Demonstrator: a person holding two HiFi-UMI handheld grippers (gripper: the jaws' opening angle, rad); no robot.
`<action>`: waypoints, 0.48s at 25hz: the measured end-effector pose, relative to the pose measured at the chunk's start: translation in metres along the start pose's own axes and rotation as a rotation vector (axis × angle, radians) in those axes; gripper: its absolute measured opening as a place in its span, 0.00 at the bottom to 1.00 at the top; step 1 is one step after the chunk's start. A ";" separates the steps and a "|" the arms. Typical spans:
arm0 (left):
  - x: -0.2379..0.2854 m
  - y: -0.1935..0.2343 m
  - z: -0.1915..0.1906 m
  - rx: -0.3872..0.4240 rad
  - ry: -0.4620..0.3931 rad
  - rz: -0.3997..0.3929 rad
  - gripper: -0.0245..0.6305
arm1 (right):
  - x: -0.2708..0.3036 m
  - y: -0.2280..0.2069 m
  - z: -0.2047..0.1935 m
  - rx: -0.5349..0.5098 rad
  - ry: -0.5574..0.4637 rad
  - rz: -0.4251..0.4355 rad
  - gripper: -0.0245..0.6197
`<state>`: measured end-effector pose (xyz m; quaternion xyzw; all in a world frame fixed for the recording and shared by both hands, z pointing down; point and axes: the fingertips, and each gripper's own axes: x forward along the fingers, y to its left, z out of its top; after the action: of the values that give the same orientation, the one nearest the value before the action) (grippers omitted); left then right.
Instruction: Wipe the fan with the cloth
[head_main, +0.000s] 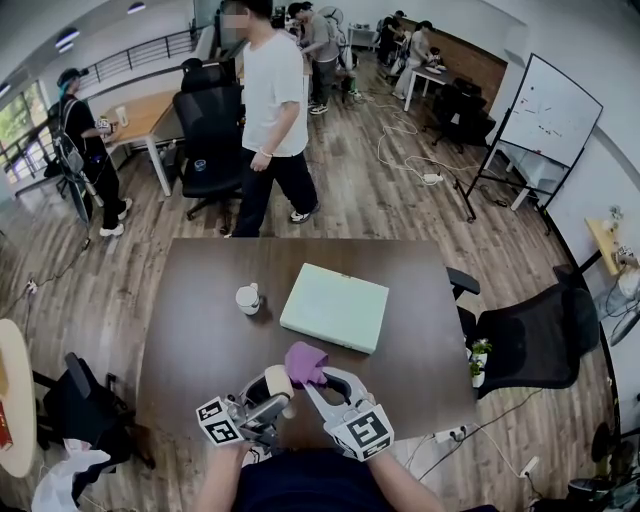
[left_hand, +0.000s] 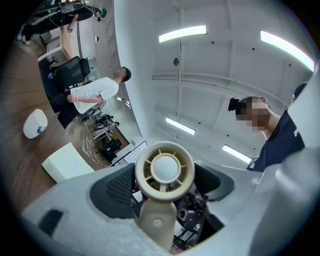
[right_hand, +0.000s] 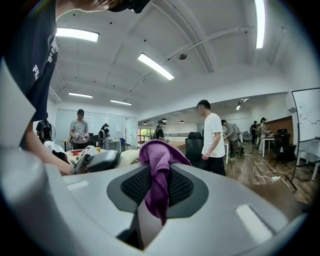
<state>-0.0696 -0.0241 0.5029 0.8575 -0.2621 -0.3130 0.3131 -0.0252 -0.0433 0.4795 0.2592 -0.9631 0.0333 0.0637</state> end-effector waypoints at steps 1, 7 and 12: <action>-0.001 0.000 0.000 0.000 -0.002 0.003 0.60 | -0.001 0.002 -0.001 -0.002 0.001 0.004 0.17; -0.004 0.007 0.006 -0.018 -0.028 0.049 0.60 | -0.003 0.012 -0.001 -0.017 -0.010 0.040 0.17; -0.002 0.011 0.013 -0.023 -0.049 0.073 0.60 | -0.003 0.018 0.000 -0.037 -0.014 0.077 0.17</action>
<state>-0.0822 -0.0350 0.5035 0.8357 -0.2971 -0.3254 0.3277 -0.0321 -0.0263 0.4789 0.2208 -0.9733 0.0159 0.0604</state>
